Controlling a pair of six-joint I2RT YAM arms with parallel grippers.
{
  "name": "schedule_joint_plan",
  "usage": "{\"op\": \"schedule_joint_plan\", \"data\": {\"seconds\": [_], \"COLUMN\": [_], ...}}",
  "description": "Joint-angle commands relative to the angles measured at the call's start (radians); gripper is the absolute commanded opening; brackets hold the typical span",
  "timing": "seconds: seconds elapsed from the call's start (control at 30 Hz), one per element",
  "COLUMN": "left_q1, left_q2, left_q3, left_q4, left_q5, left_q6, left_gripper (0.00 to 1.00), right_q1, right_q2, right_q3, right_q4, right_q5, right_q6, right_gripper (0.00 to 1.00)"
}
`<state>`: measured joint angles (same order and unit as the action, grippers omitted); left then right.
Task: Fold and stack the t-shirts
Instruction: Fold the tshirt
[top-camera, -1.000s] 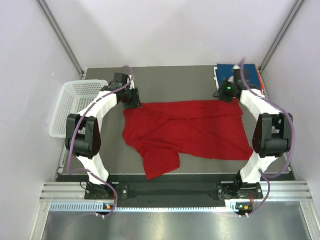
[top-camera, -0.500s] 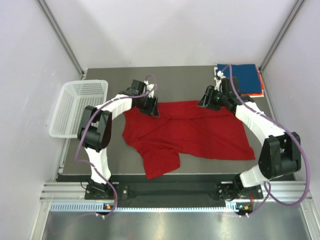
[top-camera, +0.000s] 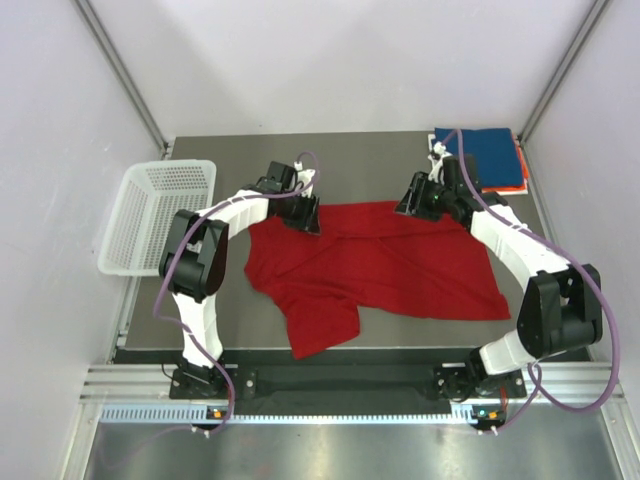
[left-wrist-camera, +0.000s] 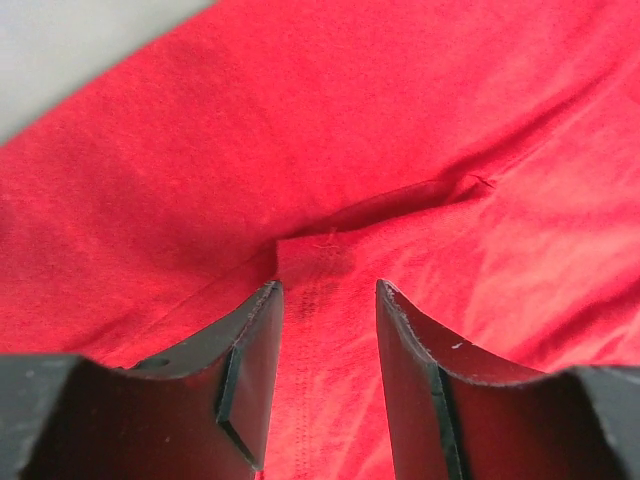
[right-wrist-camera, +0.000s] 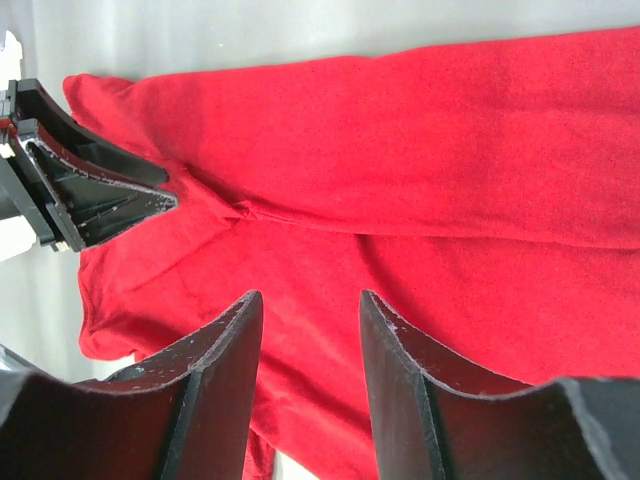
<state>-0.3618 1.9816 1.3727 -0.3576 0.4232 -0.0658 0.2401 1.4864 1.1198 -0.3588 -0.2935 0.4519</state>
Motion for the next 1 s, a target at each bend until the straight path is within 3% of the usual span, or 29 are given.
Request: {"op": "schedule_joint_plan", "data": {"seconds": [0.0, 0.77, 0.97], "left_q1": [0.000, -0.003, -0.012], "left_q2": [-0.032, 0.008, 0.005], "left_q3": [0.009, 0.052, 0.051], "left_q4": [0.068, 0.011, -0.001], "left_q5": [-0.037, 0.003, 0.005], "left_q6": [0.038, 0.057, 0.057], "left_gripper": [0.48, 0.47, 0.41], "right_q1": [0.014, 0.013, 0.014], "right_q2": [-0.018, -0.035, -0.054], "right_q3": [0.003, 0.038, 0.038], "right_q4": [0.044, -0.011, -0.014], "right_q5": [-0.016, 0.025, 0.025], "right_q6": [-0.010, -0.022, -0.012], "right_gripper": [0.44, 0.44, 0.44]}}
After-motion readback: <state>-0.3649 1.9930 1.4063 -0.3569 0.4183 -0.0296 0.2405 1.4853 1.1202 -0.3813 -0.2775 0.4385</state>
